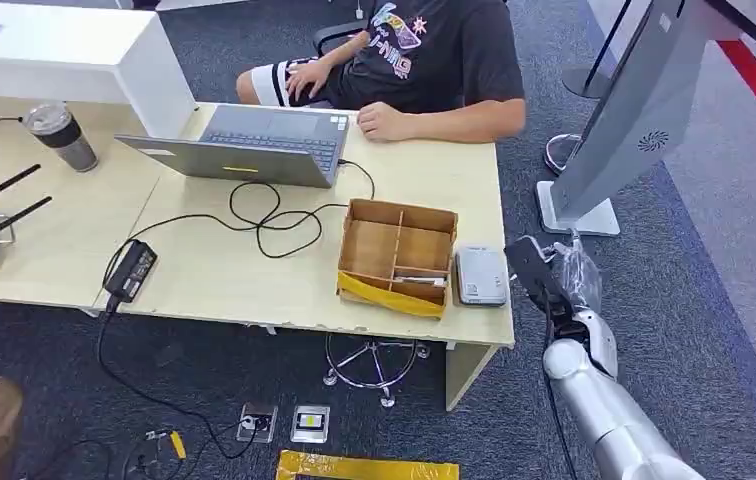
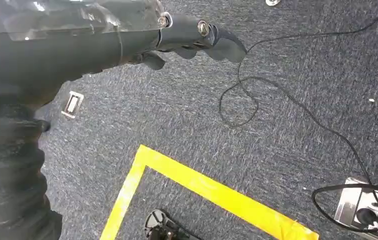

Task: Pass the card to the sensor for recognition and then transmit it.

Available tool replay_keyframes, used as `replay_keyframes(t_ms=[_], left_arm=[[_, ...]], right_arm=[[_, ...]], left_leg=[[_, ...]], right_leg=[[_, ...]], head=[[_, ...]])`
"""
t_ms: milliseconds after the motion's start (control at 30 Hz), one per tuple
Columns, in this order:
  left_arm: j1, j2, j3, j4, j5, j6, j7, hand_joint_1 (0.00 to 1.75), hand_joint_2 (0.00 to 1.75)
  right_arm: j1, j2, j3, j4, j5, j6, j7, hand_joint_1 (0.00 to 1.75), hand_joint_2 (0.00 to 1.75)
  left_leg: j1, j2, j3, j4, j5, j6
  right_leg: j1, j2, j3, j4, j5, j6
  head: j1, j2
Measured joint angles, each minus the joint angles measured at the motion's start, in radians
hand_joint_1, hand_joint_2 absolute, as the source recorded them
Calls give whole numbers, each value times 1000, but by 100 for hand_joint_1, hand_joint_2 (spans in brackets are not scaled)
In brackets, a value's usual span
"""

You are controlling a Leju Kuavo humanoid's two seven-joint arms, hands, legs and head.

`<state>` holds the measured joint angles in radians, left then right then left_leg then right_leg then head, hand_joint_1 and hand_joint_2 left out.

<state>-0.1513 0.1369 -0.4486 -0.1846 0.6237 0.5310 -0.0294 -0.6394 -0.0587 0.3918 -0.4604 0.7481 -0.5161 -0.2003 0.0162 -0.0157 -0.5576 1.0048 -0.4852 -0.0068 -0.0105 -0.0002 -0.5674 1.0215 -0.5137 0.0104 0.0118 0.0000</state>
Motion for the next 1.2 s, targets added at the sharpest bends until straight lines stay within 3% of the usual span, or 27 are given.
replay_keyframes(t_ms=[600, 1200], left_arm=[[-4, 0, -12, 0, -10, -2, 0, 0, 175], [-11, 0, -31, 0, -16, -9, 8, 0, 175]], right_arm=[[7, 61, 0, 42, 6, 23, -19, 175, 175], [3, 74, 1, 59, 32, 27, 7, 175, 175]], left_leg=[[0, 0, 0, 0, 0, 0], [0, 0, 0, 0, 0, 0]], right_leg=[[0, 0, 0, 0, 0, 0], [0, 0, 0, 0, 0, 0]], head=[[0, 0], [0, 0]])
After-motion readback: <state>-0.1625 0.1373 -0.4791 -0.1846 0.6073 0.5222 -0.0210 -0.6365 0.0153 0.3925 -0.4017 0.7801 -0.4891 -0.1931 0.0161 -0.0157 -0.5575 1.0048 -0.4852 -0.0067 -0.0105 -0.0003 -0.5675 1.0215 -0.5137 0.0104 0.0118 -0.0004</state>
